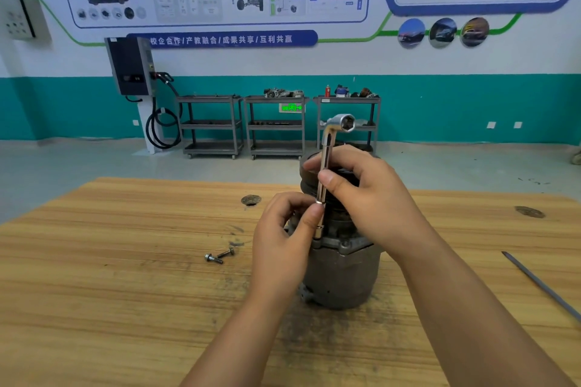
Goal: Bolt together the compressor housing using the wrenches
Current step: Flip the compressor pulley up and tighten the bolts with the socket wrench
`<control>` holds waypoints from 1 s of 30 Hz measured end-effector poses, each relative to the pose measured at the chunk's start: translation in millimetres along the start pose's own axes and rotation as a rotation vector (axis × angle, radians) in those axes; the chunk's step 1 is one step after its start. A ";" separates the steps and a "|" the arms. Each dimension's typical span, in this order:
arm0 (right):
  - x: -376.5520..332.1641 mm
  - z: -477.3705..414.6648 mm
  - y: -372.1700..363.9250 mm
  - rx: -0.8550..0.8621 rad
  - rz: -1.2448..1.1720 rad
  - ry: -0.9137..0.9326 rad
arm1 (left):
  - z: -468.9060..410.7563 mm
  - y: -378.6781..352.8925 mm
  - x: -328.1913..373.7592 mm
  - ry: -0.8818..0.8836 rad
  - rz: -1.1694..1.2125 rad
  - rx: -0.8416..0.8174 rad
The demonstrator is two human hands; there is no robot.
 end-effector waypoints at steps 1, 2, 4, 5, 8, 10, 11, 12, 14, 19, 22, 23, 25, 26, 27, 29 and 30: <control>0.7 0.0 -0.6 0.020 -0.015 -0.013 | 0.2 -0.2 -0.4 0.005 0.006 0.003; 1.3 0.1 -1.2 0.043 -0.028 -0.021 | 0.3 0.0 -0.6 0.011 0.015 0.008; 1.4 0.5 -2.8 0.083 -0.037 -0.041 | 0.1 0.4 -1.3 0.033 0.055 0.016; 0.9 1.1 -3.5 0.100 -0.039 -0.049 | -0.4 0.7 -1.9 0.042 0.071 0.018; 0.0 1.9 -4.7 0.127 -0.043 -0.051 | -2.0 2.3 -2.6 0.045 0.058 -0.001; -0.1 1.9 -4.6 0.116 -0.040 -0.047 | -3.0 3.2 -1.8 0.042 0.042 -0.026; 0.3 1.6 -4.3 0.102 -0.046 -0.044 | -3.4 3.5 -1.7 0.036 0.032 -0.035; 0.6 1.3 -3.6 0.084 -0.053 -0.039 | -4.0 3.8 -1.8 0.030 0.025 -0.038; 0.9 0.7 -1.5 0.047 -0.049 -0.024 | -4.1 4.1 -2.1 0.025 0.024 -0.034; 2.7 0.1 -0.1 0.049 -0.017 -0.037 | -4.2 4.6 -0.9 0.010 0.051 -0.033; 1.1 1.1 -2.2 0.092 -0.014 -0.035 | -6.5 6.7 -0.5 0.005 0.087 -0.049; 0.9 1.1 -2.6 0.099 -0.013 -0.035 | -6.5 6.9 -0.1 0.002 0.079 -0.065; 1.0 1.3 -2.7 0.095 -0.016 -0.031 | -6.3 7.0 -0.8 0.003 0.060 -0.075; 1.2 1.1 -2.7 0.085 -0.028 -0.023 | -6.0 7.0 -1.3 0.000 0.047 -0.072; 1.2 0.8 -2.3 0.070 -0.034 -0.010 | -5.8 6.8 -1.1 -0.006 0.029 -0.067; 0.9 1.0 -0.7 0.032 -0.028 0.014 | -5.7 6.1 -0.4 -0.021 0.001 -0.056; 1.2 1.2 0.3 0.018 -0.032 0.016 | -5.5 5.9 -0.3 -0.027 -0.007 -0.051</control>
Point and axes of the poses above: each hand's wrist, its own z-axis away from the middle knuckle, its own y-axis out of the back of the hand, x = y × z, the point moved 2 cm from there along -z, towards the middle knuckle, and after that the axes turned 6 degrees about x, right-handed, at the moved point
